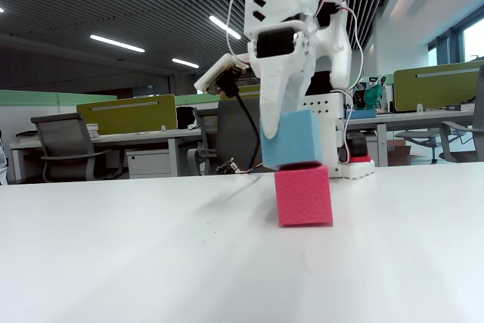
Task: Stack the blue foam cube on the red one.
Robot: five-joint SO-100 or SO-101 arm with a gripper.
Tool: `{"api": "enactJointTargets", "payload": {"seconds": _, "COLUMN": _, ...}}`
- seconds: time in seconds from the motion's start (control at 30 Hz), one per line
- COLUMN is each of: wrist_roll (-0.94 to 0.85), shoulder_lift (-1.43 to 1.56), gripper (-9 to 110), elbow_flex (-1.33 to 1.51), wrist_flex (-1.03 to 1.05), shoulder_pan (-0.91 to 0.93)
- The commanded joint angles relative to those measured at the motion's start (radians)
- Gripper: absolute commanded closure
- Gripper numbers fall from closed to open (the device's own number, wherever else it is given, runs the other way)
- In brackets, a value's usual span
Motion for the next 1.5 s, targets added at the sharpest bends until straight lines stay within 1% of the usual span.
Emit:
{"api": "enactJointTargets", "payload": {"seconds": 0.0, "wrist_roll": -0.008, "shoulder_lift": -0.043, "gripper": 77, "elbow_flex": -0.023, "wrist_flex": -0.034, "shoulder_pan": 0.029}}
{"api": "enactJointTargets", "payload": {"seconds": 0.2, "wrist_roll": 0.002, "shoulder_lift": -0.130, "gripper": 74, "elbow_flex": -0.101, "wrist_flex": -0.020, "shoulder_pan": 0.069}}
{"api": "enactJointTargets", "payload": {"seconds": 0.4, "wrist_roll": 0.003, "shoulder_lift": -0.169, "gripper": 74, "elbow_flex": -0.155, "wrist_flex": -0.023, "shoulder_pan": 0.072}}
{"api": "enactJointTargets", "payload": {"seconds": 0.6, "wrist_roll": 0.005, "shoulder_lift": -0.173, "gripper": 75, "elbow_flex": -0.189, "wrist_flex": -0.020, "shoulder_pan": 0.043}}
{"api": "enactJointTargets", "payload": {"seconds": 0.93, "wrist_roll": 0.006, "shoulder_lift": -0.161, "gripper": 75, "elbow_flex": -0.258, "wrist_flex": 0.072, "shoulder_pan": -0.005}}
{"api": "enactJointTargets", "payload": {"seconds": 1.2, "wrist_roll": 0.006, "shoulder_lift": -0.138, "gripper": 75, "elbow_flex": -0.225, "wrist_flex": 0.092, "shoulder_pan": -0.015}}
{"api": "enactJointTargets", "payload": {"seconds": 1.47, "wrist_roll": 0.006, "shoulder_lift": -0.141, "gripper": 75, "elbow_flex": -0.267, "wrist_flex": 0.126, "shoulder_pan": -0.011}}
